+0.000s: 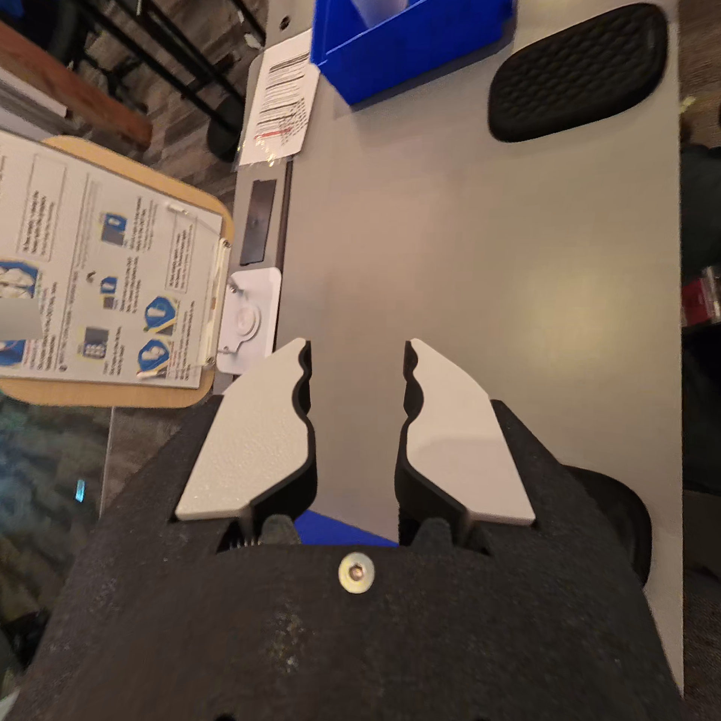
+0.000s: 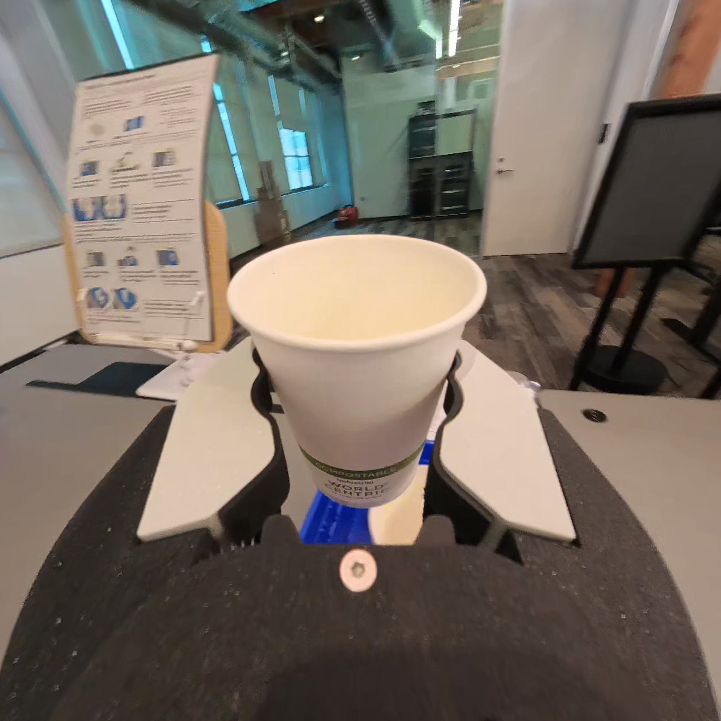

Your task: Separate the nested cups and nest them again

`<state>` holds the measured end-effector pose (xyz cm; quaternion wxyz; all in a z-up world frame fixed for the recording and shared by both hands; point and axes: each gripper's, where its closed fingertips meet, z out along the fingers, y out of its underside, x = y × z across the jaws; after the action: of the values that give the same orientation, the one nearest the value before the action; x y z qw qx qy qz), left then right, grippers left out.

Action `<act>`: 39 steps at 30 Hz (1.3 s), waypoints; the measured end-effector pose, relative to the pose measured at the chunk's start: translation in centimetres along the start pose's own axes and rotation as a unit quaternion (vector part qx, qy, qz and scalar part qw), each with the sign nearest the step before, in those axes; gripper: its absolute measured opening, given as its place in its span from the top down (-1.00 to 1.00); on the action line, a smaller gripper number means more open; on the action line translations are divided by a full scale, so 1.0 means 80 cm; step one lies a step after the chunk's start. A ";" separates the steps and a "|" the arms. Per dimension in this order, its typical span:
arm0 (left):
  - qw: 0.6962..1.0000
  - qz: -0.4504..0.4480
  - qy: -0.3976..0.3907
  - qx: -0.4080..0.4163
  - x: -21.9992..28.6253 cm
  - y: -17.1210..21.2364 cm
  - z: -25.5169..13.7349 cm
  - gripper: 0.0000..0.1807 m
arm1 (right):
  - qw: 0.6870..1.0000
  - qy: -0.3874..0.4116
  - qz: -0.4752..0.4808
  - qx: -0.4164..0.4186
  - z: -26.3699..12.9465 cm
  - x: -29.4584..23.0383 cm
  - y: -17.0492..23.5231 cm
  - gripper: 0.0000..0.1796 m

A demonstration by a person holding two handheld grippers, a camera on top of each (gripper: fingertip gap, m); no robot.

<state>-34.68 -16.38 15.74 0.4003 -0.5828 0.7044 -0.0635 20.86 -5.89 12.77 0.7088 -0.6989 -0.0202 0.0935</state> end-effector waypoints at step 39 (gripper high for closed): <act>0.965 -0.120 -0.128 -0.196 -0.093 0.235 -0.038 0.55 | 0.974 0.064 -0.122 -0.180 -0.039 0.006 0.106 -0.24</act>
<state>-51.12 -5.17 10.96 0.3546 -0.7332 0.5709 0.1040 20.90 -8.86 4.21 0.5772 -0.8118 -0.0764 -0.0434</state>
